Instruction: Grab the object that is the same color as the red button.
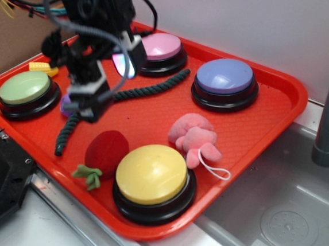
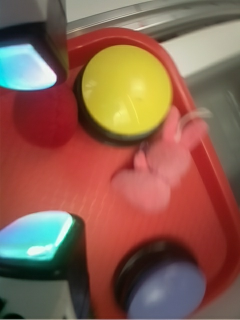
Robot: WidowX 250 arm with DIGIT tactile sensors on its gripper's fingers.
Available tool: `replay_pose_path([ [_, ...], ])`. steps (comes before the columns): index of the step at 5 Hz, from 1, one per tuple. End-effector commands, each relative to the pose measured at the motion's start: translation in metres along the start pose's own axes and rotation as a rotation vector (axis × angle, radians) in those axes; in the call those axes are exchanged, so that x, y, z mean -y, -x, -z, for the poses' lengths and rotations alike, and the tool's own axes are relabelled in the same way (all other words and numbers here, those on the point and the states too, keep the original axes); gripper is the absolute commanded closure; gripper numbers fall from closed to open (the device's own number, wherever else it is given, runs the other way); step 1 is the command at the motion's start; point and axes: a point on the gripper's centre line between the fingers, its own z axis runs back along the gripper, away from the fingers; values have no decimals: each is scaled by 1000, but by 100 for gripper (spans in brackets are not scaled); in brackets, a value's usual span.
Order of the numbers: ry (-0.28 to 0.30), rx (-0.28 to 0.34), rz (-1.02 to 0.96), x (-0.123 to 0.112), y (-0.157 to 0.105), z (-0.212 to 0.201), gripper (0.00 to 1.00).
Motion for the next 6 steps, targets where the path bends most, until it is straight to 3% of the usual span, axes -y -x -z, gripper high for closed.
replay_pose_path([
  [1,112,102,231,31,8,7,0],
  [2,147,73,188,30,17,18,0],
  [4,131,26,147,28,19,36,0],
  [6,167,59,148,25,31,51,0],
])
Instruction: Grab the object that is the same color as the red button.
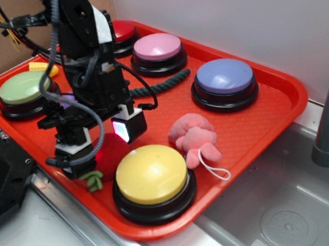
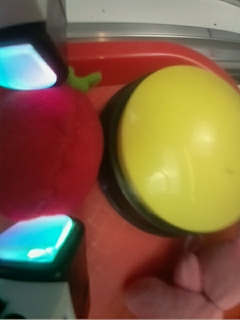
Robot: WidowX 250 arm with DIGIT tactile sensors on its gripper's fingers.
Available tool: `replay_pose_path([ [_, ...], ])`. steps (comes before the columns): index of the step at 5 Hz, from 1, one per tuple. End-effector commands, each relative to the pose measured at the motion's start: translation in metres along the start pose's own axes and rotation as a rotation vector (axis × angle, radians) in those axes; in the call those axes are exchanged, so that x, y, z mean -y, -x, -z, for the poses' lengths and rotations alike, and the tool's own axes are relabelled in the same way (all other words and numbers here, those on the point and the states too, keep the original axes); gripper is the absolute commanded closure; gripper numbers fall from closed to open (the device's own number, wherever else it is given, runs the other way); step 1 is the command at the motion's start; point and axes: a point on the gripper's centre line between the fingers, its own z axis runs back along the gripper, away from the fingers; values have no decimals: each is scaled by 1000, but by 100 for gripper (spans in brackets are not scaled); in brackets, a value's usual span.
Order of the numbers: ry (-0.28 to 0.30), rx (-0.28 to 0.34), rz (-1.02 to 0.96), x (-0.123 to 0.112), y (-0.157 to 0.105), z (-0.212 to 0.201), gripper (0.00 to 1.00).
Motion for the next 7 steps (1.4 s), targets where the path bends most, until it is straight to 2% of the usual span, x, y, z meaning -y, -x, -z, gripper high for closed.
replay_pose_path([
  [1,-13,48,-9,4,7,-4,100],
  [4,-64,-41,-53,-1,5,-14,100],
  [5,-144,-105,-168,-2,5,-38,100],
  [6,-153,-105,-360,-2,9,-71,100],
  [7,-173,-118,-613,-2,14,-121,100],
])
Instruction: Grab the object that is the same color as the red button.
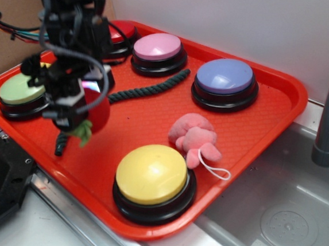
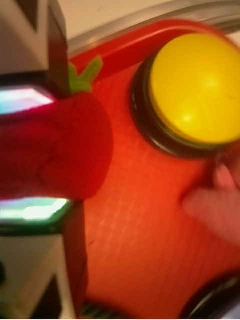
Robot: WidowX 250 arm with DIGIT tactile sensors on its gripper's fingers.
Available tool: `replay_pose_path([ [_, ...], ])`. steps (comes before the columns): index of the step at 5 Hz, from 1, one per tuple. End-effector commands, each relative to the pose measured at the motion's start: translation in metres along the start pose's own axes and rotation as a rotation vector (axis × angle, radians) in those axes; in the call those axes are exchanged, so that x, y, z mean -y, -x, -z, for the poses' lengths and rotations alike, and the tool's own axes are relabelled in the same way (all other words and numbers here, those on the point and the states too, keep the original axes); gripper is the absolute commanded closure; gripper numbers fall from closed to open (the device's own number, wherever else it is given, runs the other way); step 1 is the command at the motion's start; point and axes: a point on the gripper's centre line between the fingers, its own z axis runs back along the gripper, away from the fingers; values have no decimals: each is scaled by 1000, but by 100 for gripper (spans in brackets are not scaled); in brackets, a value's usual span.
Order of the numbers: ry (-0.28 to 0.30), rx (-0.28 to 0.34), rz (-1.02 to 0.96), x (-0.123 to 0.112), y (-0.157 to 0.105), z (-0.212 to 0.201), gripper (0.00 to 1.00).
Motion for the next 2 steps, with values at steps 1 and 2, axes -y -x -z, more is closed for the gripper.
replay_pose_path([
  [1,-147,-102,-488,-8,9,-105,100],
  [2,-155,-79,-738,-13,15,-134,100],
])
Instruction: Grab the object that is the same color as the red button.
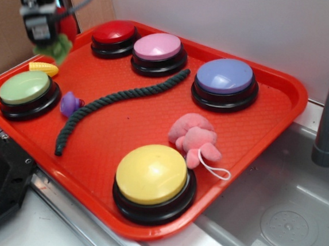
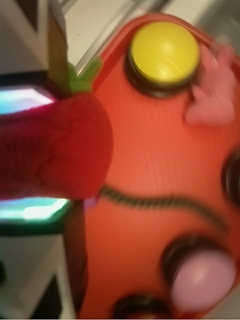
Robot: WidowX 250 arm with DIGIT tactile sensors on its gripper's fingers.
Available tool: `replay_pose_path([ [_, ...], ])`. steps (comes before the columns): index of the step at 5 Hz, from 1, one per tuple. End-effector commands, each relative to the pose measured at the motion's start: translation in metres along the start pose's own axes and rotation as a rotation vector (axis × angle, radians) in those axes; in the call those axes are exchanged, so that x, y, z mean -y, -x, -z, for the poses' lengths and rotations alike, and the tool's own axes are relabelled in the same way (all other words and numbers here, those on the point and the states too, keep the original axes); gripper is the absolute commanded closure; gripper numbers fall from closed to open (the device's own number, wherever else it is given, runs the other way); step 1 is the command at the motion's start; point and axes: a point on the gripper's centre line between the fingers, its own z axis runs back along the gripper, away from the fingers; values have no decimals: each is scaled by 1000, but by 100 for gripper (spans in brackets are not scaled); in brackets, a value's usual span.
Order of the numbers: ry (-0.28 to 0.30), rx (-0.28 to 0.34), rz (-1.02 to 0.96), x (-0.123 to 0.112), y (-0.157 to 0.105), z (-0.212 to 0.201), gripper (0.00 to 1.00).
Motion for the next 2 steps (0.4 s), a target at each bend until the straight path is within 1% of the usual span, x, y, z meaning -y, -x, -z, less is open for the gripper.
replay_pose_path([
  [1,4,62,-463,-4,4,-56,100],
  [2,0,36,-523,-13,-1,-56,100],
])
